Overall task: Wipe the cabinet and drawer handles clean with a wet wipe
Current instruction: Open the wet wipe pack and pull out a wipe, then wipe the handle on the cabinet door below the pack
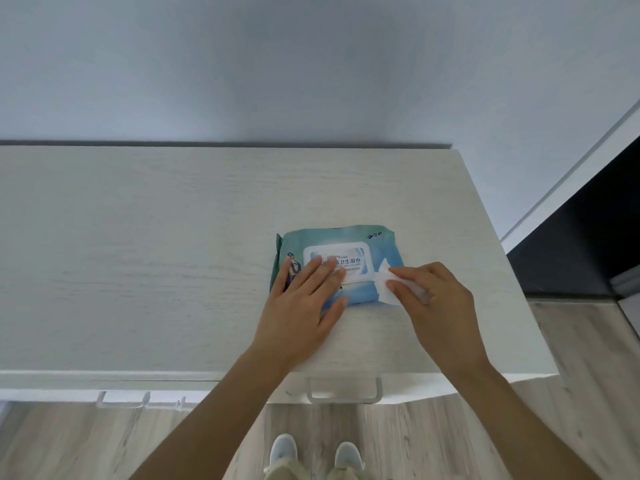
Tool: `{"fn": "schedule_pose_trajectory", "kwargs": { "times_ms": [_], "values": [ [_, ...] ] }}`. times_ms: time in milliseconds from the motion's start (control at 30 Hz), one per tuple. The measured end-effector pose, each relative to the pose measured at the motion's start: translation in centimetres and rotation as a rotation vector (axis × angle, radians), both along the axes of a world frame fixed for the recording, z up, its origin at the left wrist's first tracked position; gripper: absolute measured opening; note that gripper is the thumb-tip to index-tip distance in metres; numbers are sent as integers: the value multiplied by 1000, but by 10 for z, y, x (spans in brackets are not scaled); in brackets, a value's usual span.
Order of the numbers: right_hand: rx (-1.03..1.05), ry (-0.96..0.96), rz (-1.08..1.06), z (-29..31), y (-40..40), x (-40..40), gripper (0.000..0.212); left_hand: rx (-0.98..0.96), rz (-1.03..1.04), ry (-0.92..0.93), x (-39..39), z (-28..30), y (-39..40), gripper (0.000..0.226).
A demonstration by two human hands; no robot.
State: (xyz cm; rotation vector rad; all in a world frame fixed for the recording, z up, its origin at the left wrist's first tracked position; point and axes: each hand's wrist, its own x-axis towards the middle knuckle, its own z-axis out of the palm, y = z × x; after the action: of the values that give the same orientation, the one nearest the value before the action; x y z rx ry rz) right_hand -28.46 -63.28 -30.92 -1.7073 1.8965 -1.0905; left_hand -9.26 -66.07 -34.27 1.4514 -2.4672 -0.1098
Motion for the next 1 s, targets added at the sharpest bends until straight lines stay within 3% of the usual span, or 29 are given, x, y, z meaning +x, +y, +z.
{"fn": "schedule_pose_trajectory", "kwargs": {
  "times_ms": [133, 300, 367, 467, 600, 767, 1000],
  "values": [
    [12, 35, 16, -6, 0, 1, 21, 127, 27, -125, -1, 2, -23, 76],
    [2, 54, -32, -11, -14, 8, 22, 108, -1, -323, -7, 16, -66, 64],
    [35, 139, -24, -16, -15, 11, 20, 106, 27, -300, -9, 19, -64, 68],
    [-3, 311, 13, -24, -8, 7, 12, 114, 101, -113, -6, 15, -40, 77],
    [-106, 356, 54, -35, -2, -1, 23, 131, 188, 77, 7, 9, -8, 76],
    [-82, 389, 142, -36, -1, -2, 26, 98, 195, 38, 21, 4, 18, 84],
    [-33, 296, 120, -32, 25, 14, 11, 11, 111, -65, 33, -3, 61, 74]
  ]
}}
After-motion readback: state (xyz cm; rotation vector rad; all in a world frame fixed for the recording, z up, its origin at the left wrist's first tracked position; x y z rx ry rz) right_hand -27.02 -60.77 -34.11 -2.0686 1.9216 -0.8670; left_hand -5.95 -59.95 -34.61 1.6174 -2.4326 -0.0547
